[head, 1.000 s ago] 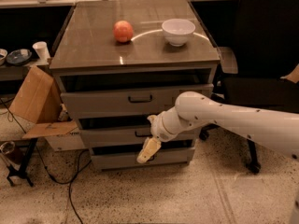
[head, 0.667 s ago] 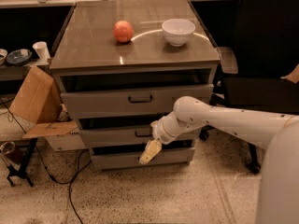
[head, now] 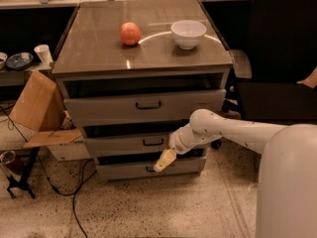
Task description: Open middle drawer
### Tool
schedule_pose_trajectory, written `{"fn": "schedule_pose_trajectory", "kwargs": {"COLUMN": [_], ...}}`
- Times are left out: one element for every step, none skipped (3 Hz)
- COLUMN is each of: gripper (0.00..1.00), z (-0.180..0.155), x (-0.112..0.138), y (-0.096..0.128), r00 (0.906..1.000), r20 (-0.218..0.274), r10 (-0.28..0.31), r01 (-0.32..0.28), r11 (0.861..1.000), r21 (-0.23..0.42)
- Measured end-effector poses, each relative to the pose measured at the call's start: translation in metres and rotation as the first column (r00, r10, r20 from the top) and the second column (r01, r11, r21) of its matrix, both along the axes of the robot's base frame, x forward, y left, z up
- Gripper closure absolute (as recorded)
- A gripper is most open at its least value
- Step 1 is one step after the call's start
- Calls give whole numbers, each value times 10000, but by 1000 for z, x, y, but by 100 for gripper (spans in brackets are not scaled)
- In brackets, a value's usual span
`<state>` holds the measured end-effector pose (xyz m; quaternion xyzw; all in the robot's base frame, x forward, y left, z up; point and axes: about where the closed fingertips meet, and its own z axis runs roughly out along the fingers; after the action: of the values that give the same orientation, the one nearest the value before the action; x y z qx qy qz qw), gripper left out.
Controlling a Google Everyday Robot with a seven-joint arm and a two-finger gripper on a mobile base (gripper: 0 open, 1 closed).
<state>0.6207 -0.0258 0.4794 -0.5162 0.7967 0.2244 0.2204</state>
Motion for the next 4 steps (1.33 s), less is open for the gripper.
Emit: {"fn": "schedule_pose_trajectory", "kwargs": {"gripper": [0, 0, 0, 0], "z": [2, 9, 13, 4], "x": [15, 27, 40, 54], "y": [1, 7, 18, 28], "r00": [9981, 9934, 9907, 9932], "r20": [516, 1026, 1258, 1076], "r10": [-342, -517, -522, -452], "r01": [328, 466, 451, 402], "r11": [9991, 9976, 9973, 9980], "r21": [277, 514, 584, 484]}}
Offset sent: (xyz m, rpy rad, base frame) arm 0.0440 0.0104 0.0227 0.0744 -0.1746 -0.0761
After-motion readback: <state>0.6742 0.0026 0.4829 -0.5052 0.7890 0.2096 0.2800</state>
